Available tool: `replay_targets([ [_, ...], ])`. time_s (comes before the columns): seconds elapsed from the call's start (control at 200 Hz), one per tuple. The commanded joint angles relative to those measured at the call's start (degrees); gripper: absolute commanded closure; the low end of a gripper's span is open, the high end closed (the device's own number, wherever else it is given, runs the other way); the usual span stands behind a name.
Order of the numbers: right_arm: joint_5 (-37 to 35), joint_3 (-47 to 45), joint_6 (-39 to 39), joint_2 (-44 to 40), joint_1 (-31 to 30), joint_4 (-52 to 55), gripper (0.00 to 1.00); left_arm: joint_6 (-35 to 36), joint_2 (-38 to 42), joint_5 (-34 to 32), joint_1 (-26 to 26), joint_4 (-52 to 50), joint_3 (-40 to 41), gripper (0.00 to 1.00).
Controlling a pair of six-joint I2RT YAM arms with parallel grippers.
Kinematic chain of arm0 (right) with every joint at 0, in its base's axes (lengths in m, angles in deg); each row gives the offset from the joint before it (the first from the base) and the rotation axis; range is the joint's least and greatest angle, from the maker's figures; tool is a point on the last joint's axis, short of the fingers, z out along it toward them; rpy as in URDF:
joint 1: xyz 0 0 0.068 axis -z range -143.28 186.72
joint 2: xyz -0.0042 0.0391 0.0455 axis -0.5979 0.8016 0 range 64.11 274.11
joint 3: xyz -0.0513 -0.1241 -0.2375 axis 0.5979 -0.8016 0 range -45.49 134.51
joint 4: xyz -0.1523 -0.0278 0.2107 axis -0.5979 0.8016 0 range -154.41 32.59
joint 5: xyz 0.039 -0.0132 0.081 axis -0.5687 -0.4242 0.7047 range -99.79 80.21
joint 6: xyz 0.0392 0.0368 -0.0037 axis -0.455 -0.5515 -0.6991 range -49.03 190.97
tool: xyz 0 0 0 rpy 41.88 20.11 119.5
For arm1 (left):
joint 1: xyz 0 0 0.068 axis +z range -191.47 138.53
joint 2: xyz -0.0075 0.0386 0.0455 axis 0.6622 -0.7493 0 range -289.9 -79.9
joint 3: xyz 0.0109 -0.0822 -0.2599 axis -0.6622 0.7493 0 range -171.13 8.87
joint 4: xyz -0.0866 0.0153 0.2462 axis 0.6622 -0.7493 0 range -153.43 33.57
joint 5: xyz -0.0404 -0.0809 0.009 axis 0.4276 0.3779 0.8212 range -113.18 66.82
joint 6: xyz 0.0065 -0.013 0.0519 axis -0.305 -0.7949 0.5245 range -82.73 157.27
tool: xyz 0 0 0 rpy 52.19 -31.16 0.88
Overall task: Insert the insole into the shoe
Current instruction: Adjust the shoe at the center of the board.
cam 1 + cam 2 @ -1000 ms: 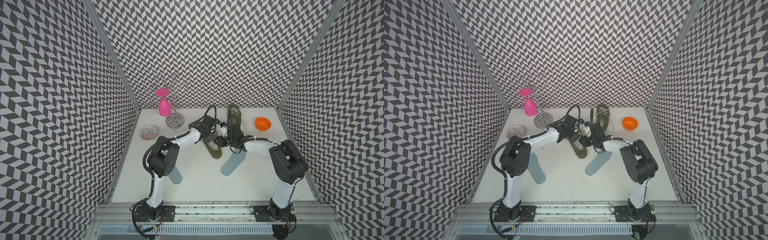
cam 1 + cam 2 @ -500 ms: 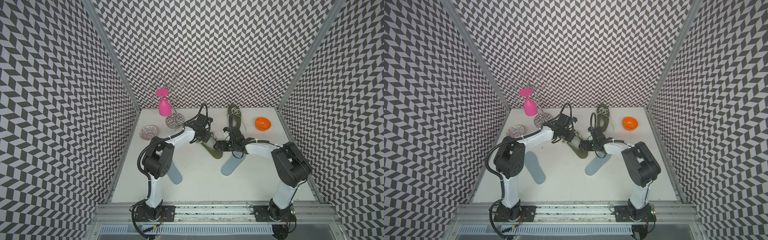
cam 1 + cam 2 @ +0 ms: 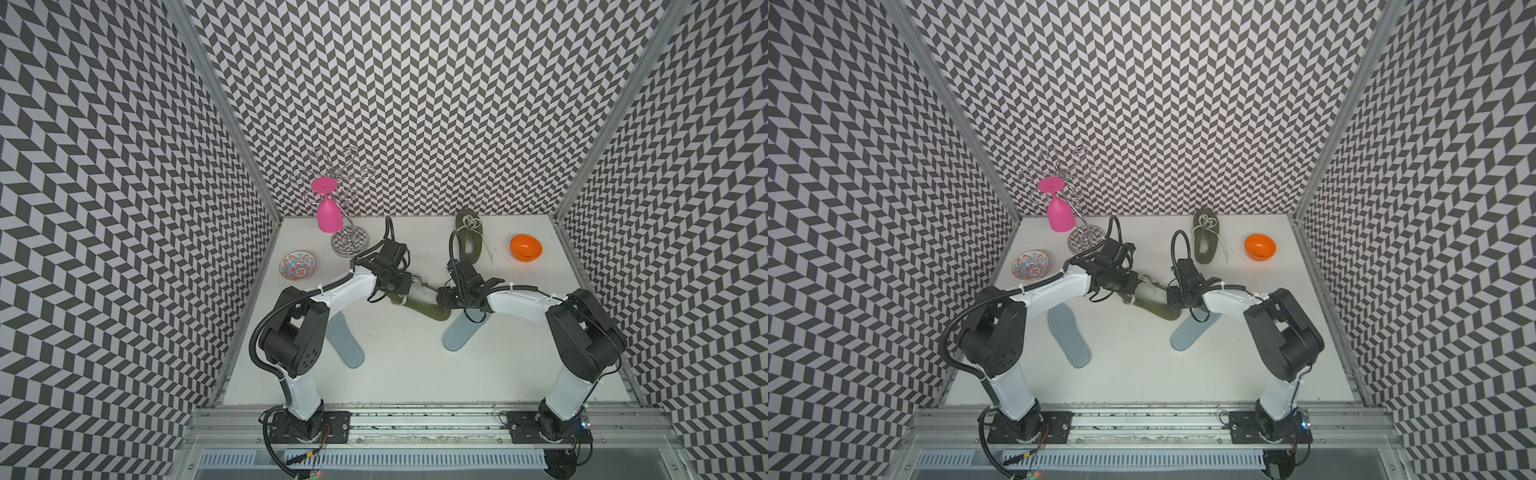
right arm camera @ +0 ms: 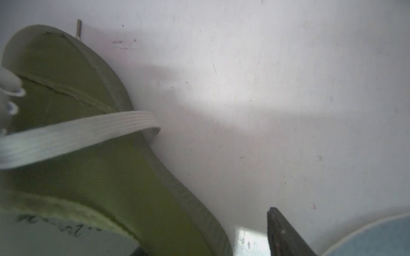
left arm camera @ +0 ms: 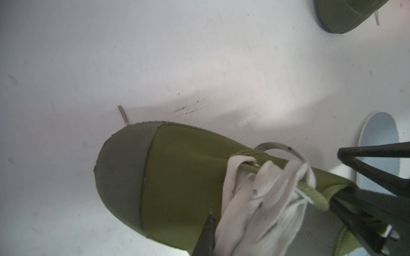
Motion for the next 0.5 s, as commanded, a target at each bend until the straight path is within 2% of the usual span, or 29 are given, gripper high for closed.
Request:
replay_targets([
  [0.0,-4.1,-0.9,2.6,-1.7,1.6,2.6,0.45,-1.3,4.6,7.4,4.5,5.6,4.9,0.81],
  [0.24,1.2,-2.1,5.9,-1.6,3.6,-0.2,0.58,0.3,8.9,15.6,12.3,9.0,14.5,0.82],
  [0.265,1.9,-1.9,6.3,-1.3,3.6,-0.6,0.62,0.1,9.1,16.3,12.9,9.5,15.2,0.82],
  [0.305,2.8,-1.7,6.7,-0.4,3.6,-1.1,0.76,-0.6,9.1,18.0,13.8,10.4,15.9,0.81],
  [0.34,3.7,-1.2,7.4,0.3,3.6,-1.5,0.8,-1.3,8.9,19.7,14.2,11.1,16.1,0.81],
  [0.496,7.1,0.5,8.4,1.3,3.2,-2.7,0.76,-2.2,7.4,19.4,13.6,11.6,15.0,0.82],
])
